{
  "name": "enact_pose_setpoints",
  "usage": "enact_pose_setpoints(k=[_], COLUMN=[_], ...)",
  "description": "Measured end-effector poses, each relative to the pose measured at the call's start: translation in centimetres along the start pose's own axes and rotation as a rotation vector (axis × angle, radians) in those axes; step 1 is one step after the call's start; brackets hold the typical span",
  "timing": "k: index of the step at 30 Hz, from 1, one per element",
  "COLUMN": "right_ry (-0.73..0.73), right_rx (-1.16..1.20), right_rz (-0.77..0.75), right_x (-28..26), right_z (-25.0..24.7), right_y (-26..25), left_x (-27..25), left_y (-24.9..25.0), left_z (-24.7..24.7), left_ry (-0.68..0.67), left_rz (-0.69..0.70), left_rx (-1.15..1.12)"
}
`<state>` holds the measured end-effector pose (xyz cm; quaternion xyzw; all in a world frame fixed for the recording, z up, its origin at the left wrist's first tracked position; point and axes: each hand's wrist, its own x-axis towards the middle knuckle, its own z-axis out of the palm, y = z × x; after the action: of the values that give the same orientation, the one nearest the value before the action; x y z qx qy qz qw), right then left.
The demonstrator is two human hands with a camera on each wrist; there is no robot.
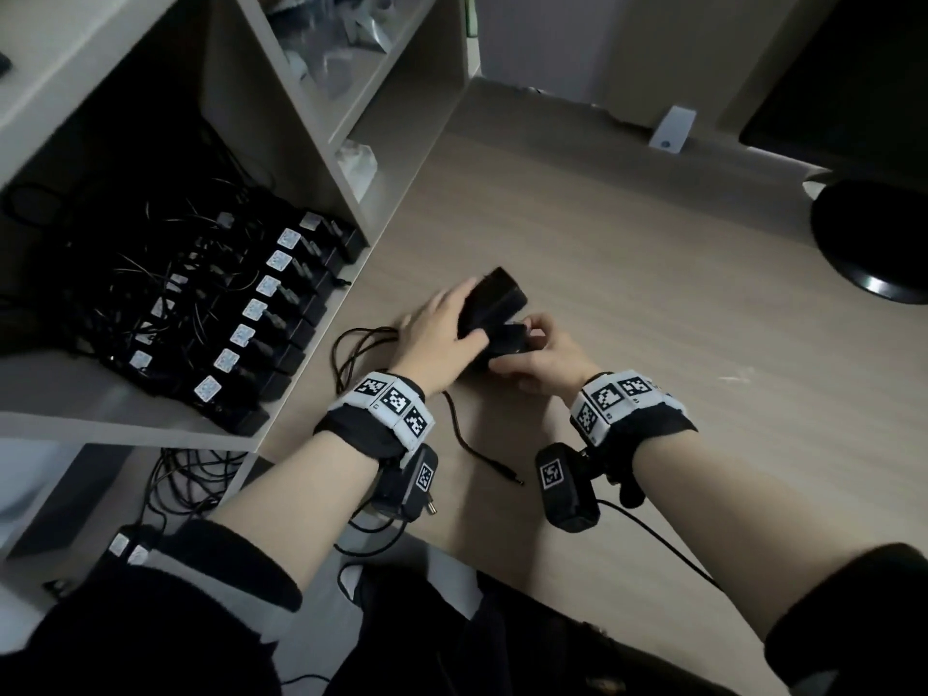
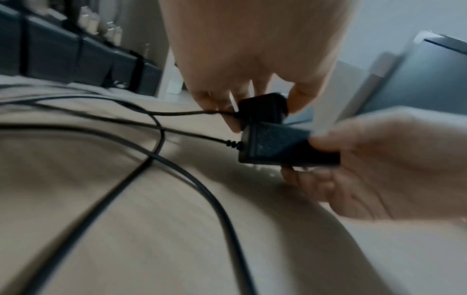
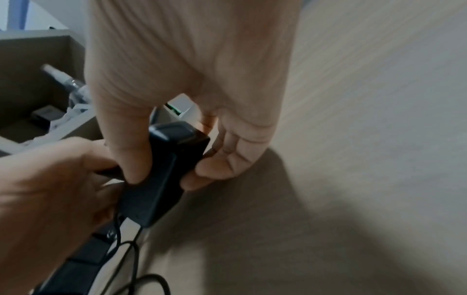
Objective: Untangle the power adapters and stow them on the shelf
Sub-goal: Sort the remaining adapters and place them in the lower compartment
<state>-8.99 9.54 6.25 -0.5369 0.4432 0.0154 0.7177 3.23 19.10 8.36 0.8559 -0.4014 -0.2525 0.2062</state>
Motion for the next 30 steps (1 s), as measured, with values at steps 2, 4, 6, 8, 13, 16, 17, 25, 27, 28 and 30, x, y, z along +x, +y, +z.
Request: enact_pose_setpoints(k=[2,4,6,8,13,16,17,25,27,28,30], right_ry=[-0.033,-0.035,-0.045,-0.067,-0.149,-0.293,-0.332,-0.160,-0.060,-0.031,-0.004], right_rx=[0.118,0.148,0.116,0.108,0.389,0.504,0.479,0.189,0.222,0.220,0.210], right_rz=[0.047,0.063,0.057,0.058,0.187,0.260,0.283,0.312,0.247,0.209,0.136], right_x=[0.2,0.3,0.2,0.0,-0.6,-0.9,-1.0,-1.2,-1.1,-0.9,-0.8], right_z=[0.1,-0.1,-0.2,-0.4,-1.3,-2.3,-2.4,1.6,2.1,2.4,3.0], right_y=[-0.3,-0.1,0.2,0.2,-0.7,-1.2,-1.3,-1.3,-0.8,-0.6,-0.3], left_x=[-0.1,-0.1,0.0,0.0,-0.6,-1.4,-1.8,-6.1,-7.7,-8.7,-10.2], left_y=[0.1,0.2,0.5,0.7,0.6,0.1,-0.1,-3.6,-5.0,-5.6,-6.3], left_z=[0.4,0.4,0.3,0.2,0.3,0.3,0.3,0.0,-0.9,-1.2,-1.1], left_ry=[-0.086,-0.152,-0.206,-0.232,-0.208,-0.185,-0.182,-0.006,0.123,0.148,0.082], left_rz=[0.035,0.037,0.064,0.099,0.054,0.094,0.129,0.099,-0.064,-0.170,-0.355], left_rx=[-0.059,-0.141,-0.111,-0.049,-0.059,-0.075,-0.052,0.019,0.120,0.189,0.253])
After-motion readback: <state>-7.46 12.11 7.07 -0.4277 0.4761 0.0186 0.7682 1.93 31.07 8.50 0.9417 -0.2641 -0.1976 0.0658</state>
